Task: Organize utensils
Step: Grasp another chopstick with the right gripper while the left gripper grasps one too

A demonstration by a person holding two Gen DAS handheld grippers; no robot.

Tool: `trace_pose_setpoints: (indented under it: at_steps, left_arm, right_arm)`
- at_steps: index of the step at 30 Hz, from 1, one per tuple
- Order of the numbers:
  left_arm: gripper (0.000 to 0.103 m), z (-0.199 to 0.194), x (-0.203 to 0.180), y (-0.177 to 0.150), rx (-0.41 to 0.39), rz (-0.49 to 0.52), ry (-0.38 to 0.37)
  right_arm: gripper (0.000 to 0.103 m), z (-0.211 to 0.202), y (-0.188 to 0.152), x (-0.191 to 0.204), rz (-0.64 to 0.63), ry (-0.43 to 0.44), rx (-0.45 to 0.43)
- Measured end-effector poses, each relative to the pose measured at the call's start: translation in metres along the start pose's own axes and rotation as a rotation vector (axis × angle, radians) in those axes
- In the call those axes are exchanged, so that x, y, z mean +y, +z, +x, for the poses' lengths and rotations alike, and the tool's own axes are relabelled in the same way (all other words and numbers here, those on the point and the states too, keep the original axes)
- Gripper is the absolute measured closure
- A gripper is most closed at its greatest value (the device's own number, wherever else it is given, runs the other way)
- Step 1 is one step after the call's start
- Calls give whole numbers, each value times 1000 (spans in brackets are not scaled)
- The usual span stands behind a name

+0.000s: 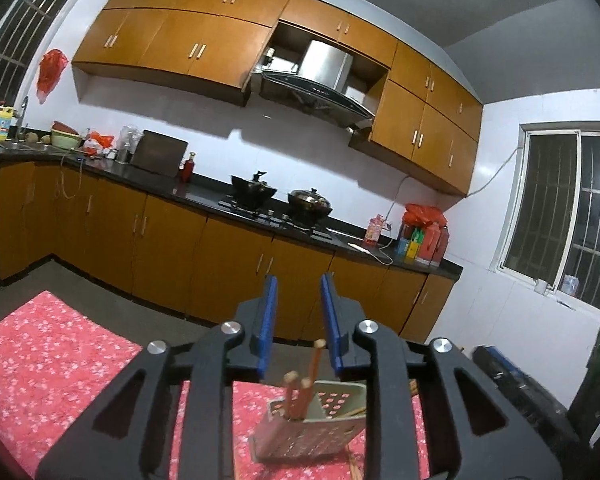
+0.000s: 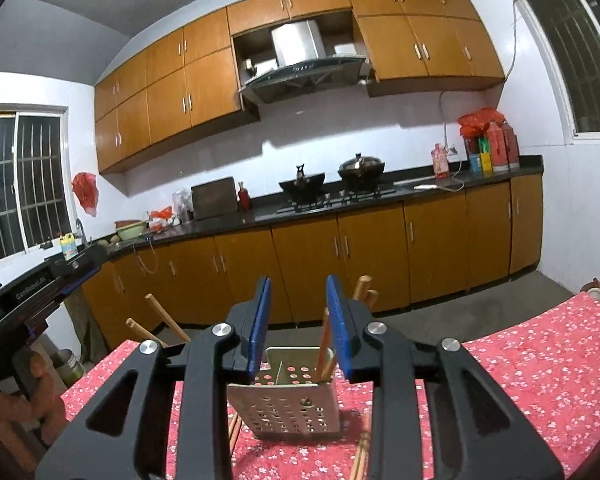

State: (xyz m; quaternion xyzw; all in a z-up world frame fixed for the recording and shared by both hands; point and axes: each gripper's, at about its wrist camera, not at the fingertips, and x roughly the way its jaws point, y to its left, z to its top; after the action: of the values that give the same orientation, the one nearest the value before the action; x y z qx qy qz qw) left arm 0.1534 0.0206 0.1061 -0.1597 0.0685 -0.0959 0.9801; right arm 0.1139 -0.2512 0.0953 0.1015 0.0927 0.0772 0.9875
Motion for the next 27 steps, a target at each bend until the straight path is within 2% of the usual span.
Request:
trace_pose_setpoints:
  at_steps: [2,5,7,9,12,14,17,20,22,27]
  left_arm:
    - [76,-10,8,-2,12,-2,23]
    - [72,-20,26,-14,56,5,73]
    - [69,-20,39,-32,117,29,133]
    - [69,-17,49,-48,175,42,167]
    - [69,-3,70,-88,323,71,247]
    - [69,5,81,-108,387,93,292]
    - [69,11,96,-136,461,94,335]
    - [69,13,107,-155,520,85,340]
    - [69,10,109,-164,547,72,312]
    - [69,9,99,-182,598,90,238]
  right_arm:
    - [73,-9,-4,-7,-1,-22,7]
    - [73,-13,-21,-22,-7,-78,72]
    - [73,-7,-40,-34,-3,-116,150]
    - [73,9,-69,-51,27,-162,291]
    - [73,31,-109,-68,52,-206,458]
    - [73,41,-133,-75,37,-240,525]
    - [73,50,-153,-81,33,-270,568]
    - [73,53,-164,-84,85,-212,612]
    - [73,52,-171,-80,97,-155,632]
    - [73,58,-184,-58,57,-91,673]
